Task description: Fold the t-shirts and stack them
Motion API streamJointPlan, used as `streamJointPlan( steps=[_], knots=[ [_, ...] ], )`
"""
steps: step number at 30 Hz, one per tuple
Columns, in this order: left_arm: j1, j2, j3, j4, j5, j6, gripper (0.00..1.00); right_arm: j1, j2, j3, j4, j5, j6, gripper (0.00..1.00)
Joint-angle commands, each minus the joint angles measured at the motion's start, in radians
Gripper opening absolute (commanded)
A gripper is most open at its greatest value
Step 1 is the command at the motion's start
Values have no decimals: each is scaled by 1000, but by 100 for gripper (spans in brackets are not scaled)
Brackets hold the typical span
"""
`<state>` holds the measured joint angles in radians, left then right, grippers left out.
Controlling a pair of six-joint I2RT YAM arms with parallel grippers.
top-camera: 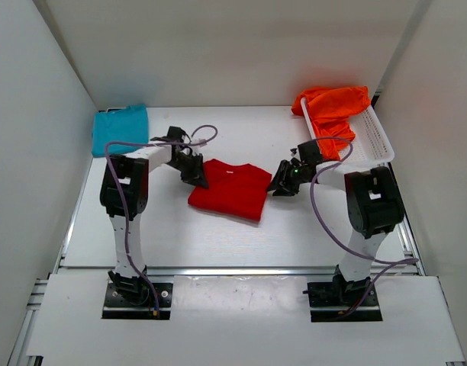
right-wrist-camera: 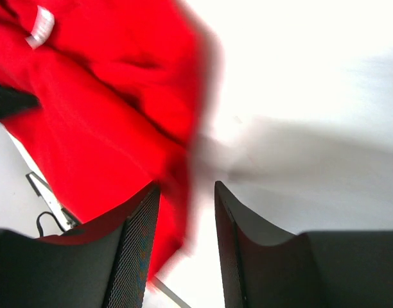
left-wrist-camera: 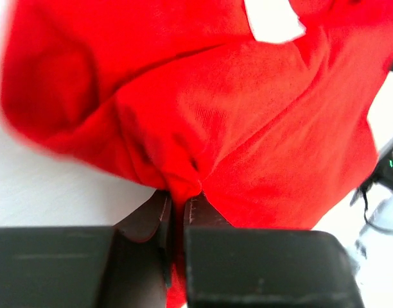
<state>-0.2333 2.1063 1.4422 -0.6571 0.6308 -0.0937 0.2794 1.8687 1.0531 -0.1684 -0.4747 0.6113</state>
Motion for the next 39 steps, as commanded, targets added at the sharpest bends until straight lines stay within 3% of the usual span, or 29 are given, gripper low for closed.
streamJointPlan(
  steps=[1,9,17,24,32,39],
  knots=[
    [90,-38,139,-74,-91,34,0,-39,-141,-36,-34,47,-39,45],
    [176,220,790,-312,-440,216,0,-112,-319,-113,-54,82,-59,45],
    [198,343,1029,-237,-764,359,0,-132,-368,-127,-88,108,-78,45],
    [233,301,1031,-92,-879,388,0,-117,-355,-102,-106,114,-79,44],
    [276,158,862,86,-934,448,0,-97,-348,-107,-99,119,-54,44],
    [365,149,868,93,-934,433,0,-100,-361,-120,-108,123,-58,44]
  ],
)
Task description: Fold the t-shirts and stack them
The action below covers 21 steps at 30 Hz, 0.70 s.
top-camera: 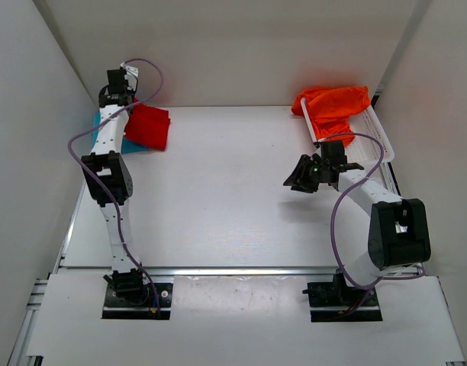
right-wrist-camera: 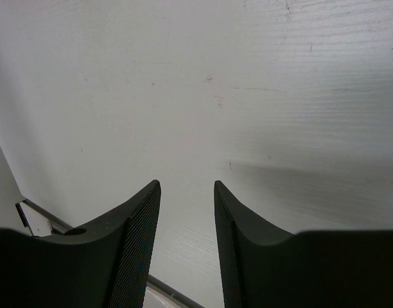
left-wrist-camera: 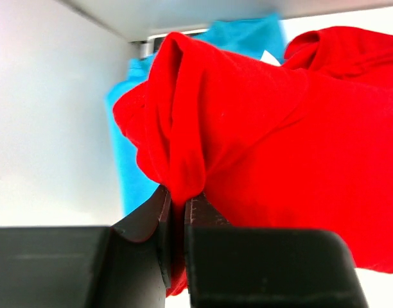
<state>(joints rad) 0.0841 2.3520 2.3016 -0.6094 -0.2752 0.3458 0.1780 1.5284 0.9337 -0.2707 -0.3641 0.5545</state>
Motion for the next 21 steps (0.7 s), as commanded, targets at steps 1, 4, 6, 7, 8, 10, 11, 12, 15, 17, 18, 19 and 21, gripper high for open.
streamJointPlan(
  steps=[1,4,6,7,8,10,11,12,15,17,18,19,21],
  knots=[
    [63,-94,12,46,-22,4,0,-6,-25,-3,-8,14,2,44],
    [86,-96,6,37,-19,-10,0,-9,-28,-18,-4,11,1,44],
    [103,-103,-10,39,-2,-16,0,-11,-18,-15,-4,8,5,44],
    [118,-108,-27,45,2,-19,0,-9,-19,-13,-4,7,-4,45],
    [126,-108,-37,48,4,-27,0,-6,-24,-13,-5,7,-1,44],
    [138,-103,-41,45,14,-36,0,-2,-4,-10,-2,4,5,44],
    [149,-99,-33,42,16,-42,0,-2,-7,-4,-1,1,-4,44],
    [152,-86,-34,25,19,-47,0,0,-1,-3,-1,-4,-4,45],
    [161,-47,8,11,25,-47,0,8,22,14,-13,-13,-8,44],
    [174,-14,41,-4,18,-54,0,17,35,25,-12,-16,-16,44],
    [177,-8,51,-6,10,-60,0,18,39,30,-13,-16,-16,44],
    [183,6,59,-9,5,-56,0,21,42,34,-13,-21,-11,44],
    [189,13,59,-10,-19,-61,0,18,47,27,-10,-25,-10,44]
  ],
)
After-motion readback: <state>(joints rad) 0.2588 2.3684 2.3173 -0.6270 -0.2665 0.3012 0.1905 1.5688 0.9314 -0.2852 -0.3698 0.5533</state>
